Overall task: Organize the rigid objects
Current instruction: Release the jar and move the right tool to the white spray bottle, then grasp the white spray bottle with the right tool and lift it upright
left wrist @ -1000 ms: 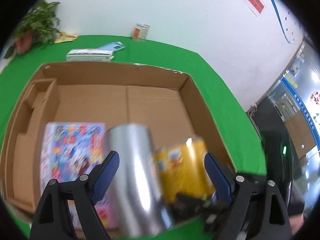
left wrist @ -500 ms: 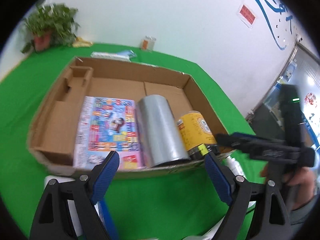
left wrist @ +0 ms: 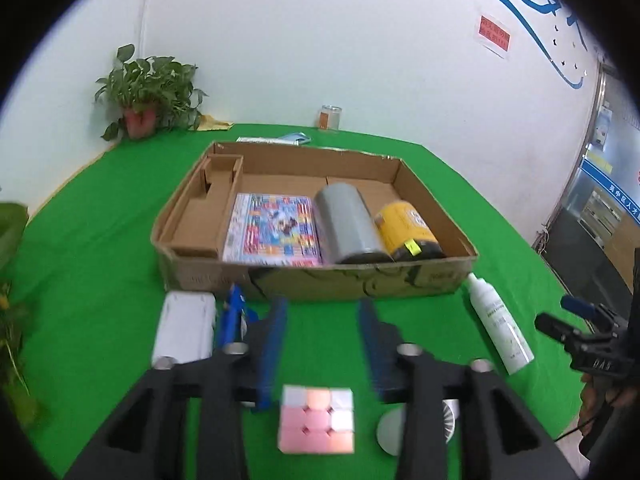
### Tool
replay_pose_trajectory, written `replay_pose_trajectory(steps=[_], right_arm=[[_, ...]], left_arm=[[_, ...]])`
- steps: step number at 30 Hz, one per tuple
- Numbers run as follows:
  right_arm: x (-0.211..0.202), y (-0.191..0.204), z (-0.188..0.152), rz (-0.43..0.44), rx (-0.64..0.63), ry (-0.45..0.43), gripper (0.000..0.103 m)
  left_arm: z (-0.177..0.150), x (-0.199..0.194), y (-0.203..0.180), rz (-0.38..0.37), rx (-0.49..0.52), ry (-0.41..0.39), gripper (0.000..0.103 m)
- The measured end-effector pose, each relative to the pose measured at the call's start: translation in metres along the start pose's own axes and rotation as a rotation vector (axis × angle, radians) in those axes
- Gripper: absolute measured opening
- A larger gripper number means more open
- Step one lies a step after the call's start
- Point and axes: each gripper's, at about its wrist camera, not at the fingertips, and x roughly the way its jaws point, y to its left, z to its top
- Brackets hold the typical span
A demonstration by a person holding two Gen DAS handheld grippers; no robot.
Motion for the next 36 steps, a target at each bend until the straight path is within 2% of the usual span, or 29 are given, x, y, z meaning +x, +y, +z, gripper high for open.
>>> replay_pose_trajectory(steps=[1,2,4,6,8,9,10,11,12,15,17,19,21,23,26,27,29,32,34,36], right_arm=[[-0.001,-0.008,-0.015,-0.012,-0.017,0.028,0.099],[-0.001,-0.012,-0.026,-0.024,-0.03,0.043,0.096],[0.002,-0.022,-0.044,-0.051,-0.059,0.072,0.093],[0.011,-0.035,-0.057,-0.067,-0.051,0.102,0.084],[0.025,-0.046,-0.062,-0.05,-0.008,0.136,0.068],[0.031,-0.05,-0.065,-0.04,0.015,0.147,0.066],[0.037,-0.054,-0.066,-0.04,0.035,0.155,0.058],[0.043,-0.056,-0.069,-0.041,0.039,0.161,0.049],[0.048,-0.056,-0.071,-0.023,0.041,0.169,0.043],[0.042,-0.047,-0.082,-0.045,-0.006,0.164,0.042],[0.033,-0.049,-0.093,-0.026,-0.021,0.167,0.041],[0.017,-0.053,-0.108,-0.014,-0.03,0.173,0.041],[-0.004,-0.056,-0.128,-0.049,-0.059,0.166,0.041],[-0.019,-0.053,-0.14,-0.099,-0.113,0.151,0.042],[-0.032,-0.046,-0.154,-0.122,-0.169,0.116,0.045],[-0.036,-0.044,-0.157,-0.099,-0.175,0.097,0.046],[-0.047,-0.043,-0.161,-0.004,-0.154,0.061,0.058],[-0.064,-0.053,-0.159,0.115,-0.041,0.01,0.061],[-0.059,-0.067,-0.154,0.187,0.076,0.047,0.061],[-0.051,-0.074,-0.153,0.212,0.129,0.087,0.06]], left_arm=[[-0.008,-0.002,-0.006,0.006,-0.005,0.001,0.096],[-0.017,-0.004,-0.013,0.001,-0.018,-0.019,0.099],[-0.031,-0.008,-0.027,-0.039,-0.032,-0.039,0.099],[-0.035,-0.001,-0.043,-0.097,-0.034,0.008,0.099],[-0.033,0.006,-0.059,-0.128,-0.041,0.059,0.099],[-0.032,0.008,-0.066,-0.137,-0.041,0.078,0.099],[-0.03,0.012,-0.075,-0.15,-0.034,0.102,0.099],[-0.028,0.017,-0.087,-0.176,-0.019,0.137,0.099],[-0.025,0.021,-0.095,-0.206,-0.012,0.159,0.099],[-0.022,0.04,-0.12,-0.305,-0.027,0.234,0.099],[-0.024,0.054,-0.138,-0.38,-0.029,0.297,0.099],[-0.027,0.068,-0.155,-0.425,-0.02,0.37,0.098],[-0.033,0.082,-0.173,-0.489,-0.008,0.428,0.098],[-0.038,0.092,-0.185,-0.509,0.002,0.453,0.098],[-0.042,0.114,-0.203,-0.521,0.01,0.507,0.098],[-0.044,0.12,-0.208,-0.527,0.016,0.524,0.098],[-0.043,0.13,-0.215,-0.531,0.032,0.553,0.098],[-0.041,0.147,-0.216,-0.519,0.003,0.596,0.097],[-0.041,0.153,-0.218,-0.525,0.005,0.61,0.097],[-0.042,0.157,-0.22,-0.518,0.014,0.628,0.095]])
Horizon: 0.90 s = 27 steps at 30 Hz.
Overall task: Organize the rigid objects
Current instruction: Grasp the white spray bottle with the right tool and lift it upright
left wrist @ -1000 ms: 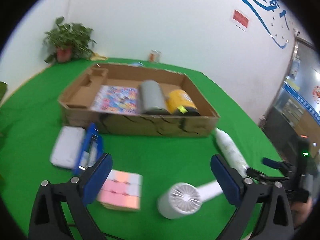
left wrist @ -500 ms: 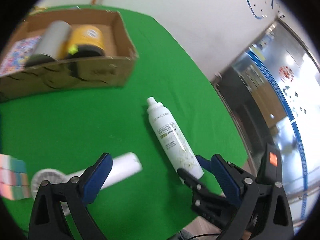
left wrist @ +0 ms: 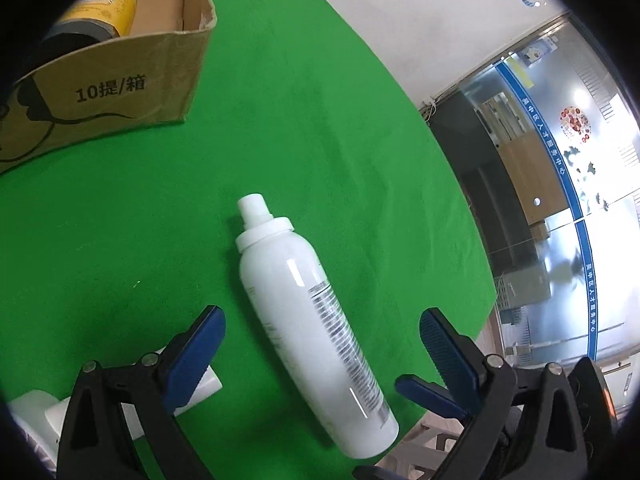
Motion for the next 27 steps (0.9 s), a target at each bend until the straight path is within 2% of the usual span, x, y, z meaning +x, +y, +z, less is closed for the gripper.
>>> replay_pose_trajectory(steps=[2,4,5,7,11,13,15,22,27], right_arm=[[0.008,0.0,0.0,0.006,0.006,0.044,0.053],[0.016,0.006,-0.001,0.013,0.007,0.08,0.051],[0.019,0.009,-0.001,0.004,0.005,0.094,0.048],[0.026,0.015,-0.002,-0.012,-0.004,0.121,0.043],[0.029,0.026,-0.001,-0.045,-0.039,0.136,0.043],[0.028,0.029,-0.002,-0.059,-0.056,0.14,0.044],[0.048,0.036,0.015,-0.068,-0.067,0.149,0.044],[0.047,0.043,0.024,-0.112,-0.089,0.162,0.045],[0.052,0.052,0.03,-0.159,-0.123,0.17,0.044]], left_arm=[[0.002,0.008,0.003,0.003,-0.018,0.022,0.089],[0.004,0.013,0.008,-0.004,-0.04,0.041,0.075],[0.004,0.012,0.01,-0.01,-0.045,0.027,0.075],[0.004,0.012,0.012,-0.008,-0.049,0.025,0.068],[0.003,0.009,0.017,0.006,-0.044,0.022,0.06],[0.004,0.006,0.02,0.027,-0.037,0.022,0.049],[0.005,0.004,0.024,0.006,-0.043,0.021,0.049],[0.005,0.006,0.028,-0.016,-0.067,-0.001,0.047],[0.002,-0.009,0.043,-0.036,-0.091,-0.029,0.046]])
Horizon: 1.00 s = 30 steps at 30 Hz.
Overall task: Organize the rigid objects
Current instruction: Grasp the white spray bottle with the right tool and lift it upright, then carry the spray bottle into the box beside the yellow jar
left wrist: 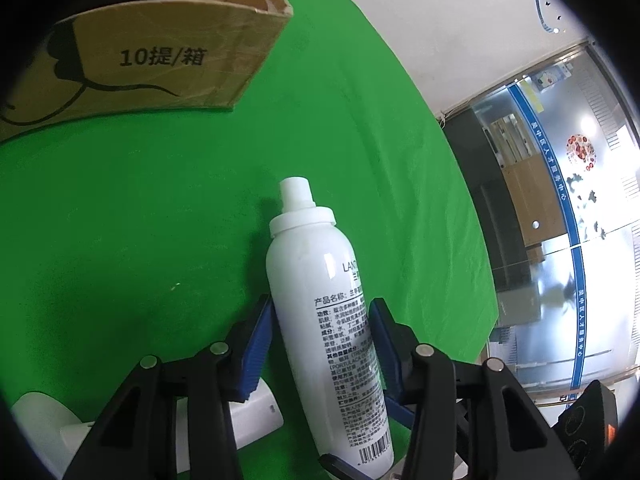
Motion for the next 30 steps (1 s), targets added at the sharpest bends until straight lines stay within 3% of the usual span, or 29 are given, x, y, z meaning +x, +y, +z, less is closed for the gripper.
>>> replay_pose_trajectory(steps=[17,24,30], right_arm=[[-0.009,0.025,0.029,0.025,-0.012,-0.074,0.04],[-0.004,0.03,0.044,0.04,-0.011,-0.082,0.039],[0.01,0.02,0.058,0.066,0.006,-0.056,0.039]], left_arm=[[-0.004,-0.079,-0.018,0.035,0.111,-0.24,0.042],[-0.002,-0.094,-0.019,0.038,0.138,-0.29,0.042],[0.001,-0.087,-0.011,0.039,0.126,-0.286,0.043]])
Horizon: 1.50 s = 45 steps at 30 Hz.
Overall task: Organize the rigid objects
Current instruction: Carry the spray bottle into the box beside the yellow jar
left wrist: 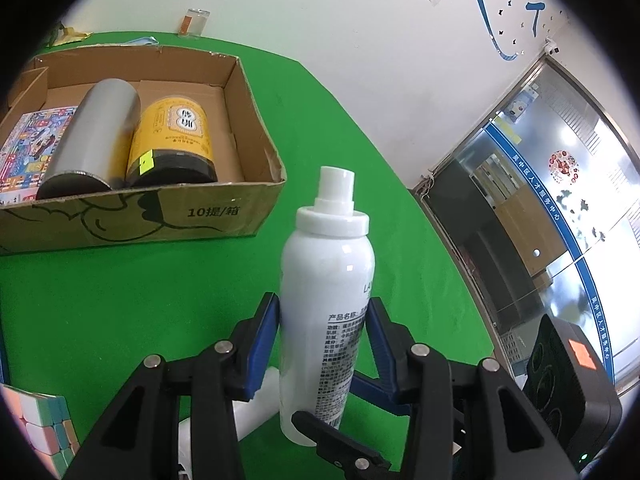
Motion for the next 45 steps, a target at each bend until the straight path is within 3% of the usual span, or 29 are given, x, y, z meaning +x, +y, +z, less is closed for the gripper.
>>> replay_pose_trajectory(steps=[5,8,13,18,28,31,34,37,40,45], right_arm=[[0.009,-0.001,-0.002,0.013,0.026,0.029,0.039],[0.01,-0.007,0.002,-0.006,0.038,0.018,0.038],[0.008,-0.013,0.001,-0.001,0.038,0.015,0.038],[-0.007,-0.013,0.019,0.001,0.022,-0.039,0.038],[-0.039,0.0,0.129,0.012,-0.077,-0.159,0.038],[-0.024,-0.005,0.175,0.02,-0.086,-0.137,0.038],[0.001,-0.013,0.219,0.037,-0.088,-0.045,0.038],[0.025,-0.023,0.245,0.055,-0.065,0.038,0.038],[0.056,-0.036,0.25,0.064,-0.027,0.1,0.038],[0.096,-0.046,0.226,0.063,0.036,0.153,0.038]], left_arm=[[-0.011,0.012,0.005,0.008,-0.006,0.043,0.043],[-0.025,0.035,0.009,-0.001,-0.029,0.167,0.043],[-0.032,0.031,0.008,-0.003,-0.049,0.133,0.043],[-0.008,0.014,-0.005,0.005,-0.01,0.067,0.043],[0.087,-0.019,-0.008,0.033,0.048,-0.076,0.043],[0.123,-0.011,0.004,0.037,0.034,-0.05,0.043],[0.156,0.012,0.021,0.062,0.002,0.013,0.042],[0.169,0.03,0.038,0.082,-0.033,0.065,0.042],[0.17,0.056,0.057,0.085,-0.069,0.137,0.042],[0.155,0.086,0.067,0.095,-0.079,0.221,0.042]])
